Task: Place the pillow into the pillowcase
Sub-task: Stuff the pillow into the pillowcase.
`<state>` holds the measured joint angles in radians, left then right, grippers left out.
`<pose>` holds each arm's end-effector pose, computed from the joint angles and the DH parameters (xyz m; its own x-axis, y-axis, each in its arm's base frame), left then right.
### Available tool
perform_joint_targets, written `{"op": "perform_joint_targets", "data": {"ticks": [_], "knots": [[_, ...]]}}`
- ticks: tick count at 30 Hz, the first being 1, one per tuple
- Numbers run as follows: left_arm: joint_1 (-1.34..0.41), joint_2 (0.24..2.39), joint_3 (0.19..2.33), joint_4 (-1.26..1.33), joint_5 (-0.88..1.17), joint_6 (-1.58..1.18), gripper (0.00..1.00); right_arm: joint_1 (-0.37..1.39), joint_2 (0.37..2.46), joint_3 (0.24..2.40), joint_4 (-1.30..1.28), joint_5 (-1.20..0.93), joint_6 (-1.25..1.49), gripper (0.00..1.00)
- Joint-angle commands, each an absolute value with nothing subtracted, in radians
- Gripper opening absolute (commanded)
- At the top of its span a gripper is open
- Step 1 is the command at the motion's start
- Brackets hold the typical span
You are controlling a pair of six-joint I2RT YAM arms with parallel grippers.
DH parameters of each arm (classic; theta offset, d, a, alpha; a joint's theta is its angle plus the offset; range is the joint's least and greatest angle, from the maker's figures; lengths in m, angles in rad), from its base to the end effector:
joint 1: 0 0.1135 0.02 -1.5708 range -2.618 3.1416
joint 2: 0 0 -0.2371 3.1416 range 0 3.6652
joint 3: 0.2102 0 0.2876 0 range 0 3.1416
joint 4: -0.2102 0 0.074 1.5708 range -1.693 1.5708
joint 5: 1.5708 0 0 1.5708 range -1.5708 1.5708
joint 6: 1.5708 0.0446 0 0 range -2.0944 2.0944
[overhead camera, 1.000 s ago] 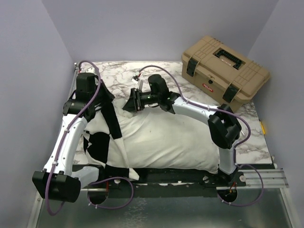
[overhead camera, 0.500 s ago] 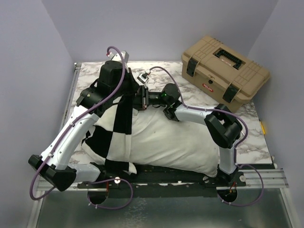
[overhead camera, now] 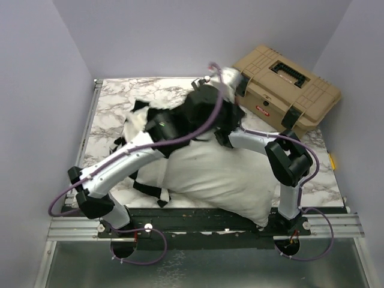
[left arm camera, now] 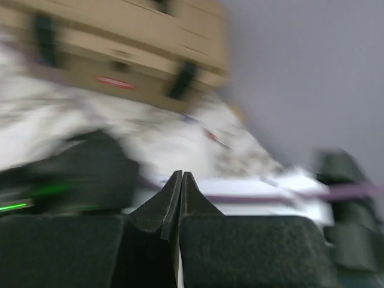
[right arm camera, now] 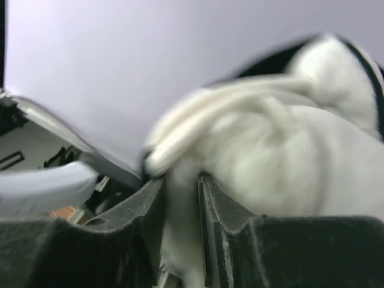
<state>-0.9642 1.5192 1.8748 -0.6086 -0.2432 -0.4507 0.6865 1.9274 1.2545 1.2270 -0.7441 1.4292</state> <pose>0.2164 -0.2930 0.4751 -0.4179 -0.1393 -0.8977 0.5360 0.7600 -0.3675 0.3297 0.3092 0.2635 -0.8452 0.2490 -0.4728 -0.5316 -0.3014 0.7916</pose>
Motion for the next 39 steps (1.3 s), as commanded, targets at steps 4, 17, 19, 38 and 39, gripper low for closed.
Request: {"op": "perform_joint_targets", "data": {"ticks": [4,17,19,38,39], "knots": [[-1.176,1.552,1.821,-0.443,-0.018,-0.423,0.00,0.692,1.974,1.164,1.123,-0.602,1.507,0.33],[-1.107,1.172,1.486,-0.624,-0.842,-0.362,0.76,0.704,2.060,1.184,1.013,-0.746,1.417,0.51],[-1.039,1.151,1.488,-0.677,-0.864,-0.367,0.82,0.705,2.027,1.168,0.933,-0.743,1.361,0.59],[-0.514,0.987,1.129,-1.033,-0.362,-0.683,0.96,0.440,1.541,1.282,-0.491,-0.298,0.456,1.00],[-0.502,0.975,1.095,-1.032,-0.333,-0.695,0.97,0.405,1.534,1.251,-0.500,-0.305,0.441,1.00]]}}
